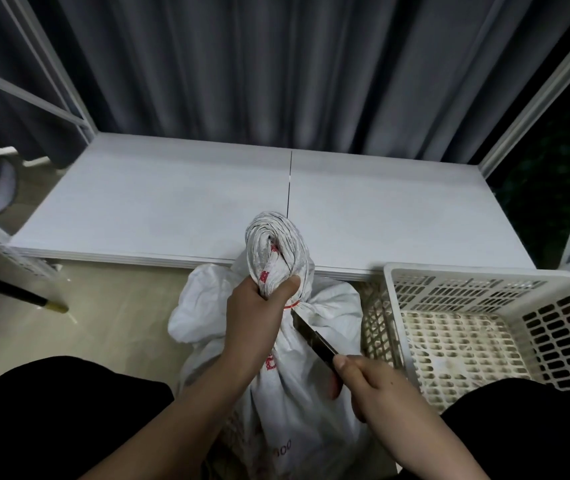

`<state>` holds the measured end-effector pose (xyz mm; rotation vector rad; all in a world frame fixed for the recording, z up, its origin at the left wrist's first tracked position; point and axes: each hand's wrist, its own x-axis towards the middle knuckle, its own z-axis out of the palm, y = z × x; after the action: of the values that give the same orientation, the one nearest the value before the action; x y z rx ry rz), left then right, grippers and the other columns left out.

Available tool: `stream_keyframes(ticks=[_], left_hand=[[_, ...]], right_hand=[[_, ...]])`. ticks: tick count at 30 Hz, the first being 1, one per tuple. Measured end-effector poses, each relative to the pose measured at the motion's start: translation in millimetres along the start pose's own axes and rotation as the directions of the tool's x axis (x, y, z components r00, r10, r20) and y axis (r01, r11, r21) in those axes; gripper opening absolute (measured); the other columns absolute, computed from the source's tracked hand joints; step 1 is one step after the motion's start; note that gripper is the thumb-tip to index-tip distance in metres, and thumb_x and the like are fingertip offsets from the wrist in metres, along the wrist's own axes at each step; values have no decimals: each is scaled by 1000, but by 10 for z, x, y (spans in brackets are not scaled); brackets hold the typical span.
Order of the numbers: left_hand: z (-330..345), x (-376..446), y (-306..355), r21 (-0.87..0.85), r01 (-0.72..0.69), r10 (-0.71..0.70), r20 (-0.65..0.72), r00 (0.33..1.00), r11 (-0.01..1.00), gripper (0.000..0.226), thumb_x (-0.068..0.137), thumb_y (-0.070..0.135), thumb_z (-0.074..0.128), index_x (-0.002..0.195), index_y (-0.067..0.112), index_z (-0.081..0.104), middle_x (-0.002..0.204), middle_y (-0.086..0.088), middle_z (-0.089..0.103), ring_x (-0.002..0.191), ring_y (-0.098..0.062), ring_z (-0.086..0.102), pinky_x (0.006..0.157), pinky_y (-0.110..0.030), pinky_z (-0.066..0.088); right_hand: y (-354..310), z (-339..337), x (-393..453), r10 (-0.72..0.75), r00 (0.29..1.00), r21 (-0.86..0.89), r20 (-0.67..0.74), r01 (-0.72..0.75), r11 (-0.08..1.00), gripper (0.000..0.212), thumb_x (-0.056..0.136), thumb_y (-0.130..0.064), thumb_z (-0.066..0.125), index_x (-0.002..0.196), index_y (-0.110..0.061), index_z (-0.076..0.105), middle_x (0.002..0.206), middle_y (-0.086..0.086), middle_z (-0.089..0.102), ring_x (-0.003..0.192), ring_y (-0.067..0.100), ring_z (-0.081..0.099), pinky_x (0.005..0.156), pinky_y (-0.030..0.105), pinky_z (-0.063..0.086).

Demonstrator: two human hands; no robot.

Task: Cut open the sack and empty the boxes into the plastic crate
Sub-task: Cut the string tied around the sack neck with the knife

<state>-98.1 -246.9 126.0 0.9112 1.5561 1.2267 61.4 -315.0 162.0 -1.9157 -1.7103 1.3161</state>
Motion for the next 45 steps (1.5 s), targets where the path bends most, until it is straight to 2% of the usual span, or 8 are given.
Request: stream_keyframes(ticks=[6, 15, 21, 26, 29, 32, 39, 45], left_hand=[[4, 15, 24, -10, -8, 8, -12, 1000, 1000, 10, 83, 25, 72, 92, 22, 73, 87, 11, 75, 86, 0, 69, 79, -23, 51], [-6, -27, -16, 23, -30, 31, -11, 999, 999, 7, 85, 30, 69, 92, 28, 69, 86, 14, 73, 83, 8, 66, 74, -14, 48], [0, -8, -34, -35, 56, -55, 24, 998, 998, 15, 87, 29, 67, 99, 21, 72, 94, 8, 75, 94, -5, 68, 90, -31, 51], [55, -26, -50, -78, 167, -160, 83, 984, 983, 17, 89, 26, 64, 88, 12, 73, 88, -2, 76, 92, -17, 71, 84, -31, 53], [56, -60, -163, -111, 252, -250, 31, 968, 961, 27, 88, 27, 65, 90, 1, 72, 84, -12, 75, 86, -25, 71, 76, -32, 52], [-93, 61, -187, -217, 267, -280, -29, 960, 939, 42, 80, 36, 70, 105, 2, 70, 97, -13, 74, 91, -23, 71, 87, -34, 53], [-25, 56, -109, -259, 244, -235, 68, 970, 934, 26, 82, 18, 67, 101, 0, 72, 93, -12, 76, 93, -26, 72, 91, -40, 54], [0, 32, -7, -236, 208, -199, 61, 978, 949, 15, 82, 15, 68, 90, 5, 74, 84, -9, 76, 83, -22, 73, 76, -30, 53]], right_hand=[[45, 174, 56, 13, 999, 71, -49, -10, 997, 42, 96, -45, 38, 68, -24, 60, 46, -22, 53, 57, 3, 46, 73, 29, 41], [127, 483, 76, 27, 990, 311, -139, 18, 950, 32, 97, -33, 42, 71, -31, 61, 38, -7, 48, 42, 3, 45, 59, 26, 36], [211, 651, 75, 0, 972, 256, -236, 62, 965, 23, 97, -37, 40, 81, -34, 56, 53, -11, 54, 58, 6, 51, 65, 26, 41], [135, 788, 131, -57, 922, 167, -383, 130, 977, 22, 98, -42, 38, 93, -34, 58, 71, -10, 66, 78, 12, 59, 67, 23, 38], [134, 665, 222, -161, 851, 86, -501, 234, 968, 34, 87, -58, 27, 90, -33, 49, 64, -9, 57, 72, 18, 53, 61, 25, 32], [194, 527, 112, -51, 845, 277, -533, 232, 932, 46, 77, -64, 26, 80, -27, 54, 56, -10, 55, 54, 9, 48, 56, 27, 35], [69, 514, 124, -17, 935, 423, -355, 177, 889, 30, 98, -36, 41, 82, -34, 67, 74, -20, 66, 70, -3, 57, 67, 13, 41], [67, 391, 120, -20, 974, 503, -224, 133, 854, 38, 94, -13, 53, 66, -37, 59, 54, -2, 53, 43, 7, 41, 42, 19, 35]])
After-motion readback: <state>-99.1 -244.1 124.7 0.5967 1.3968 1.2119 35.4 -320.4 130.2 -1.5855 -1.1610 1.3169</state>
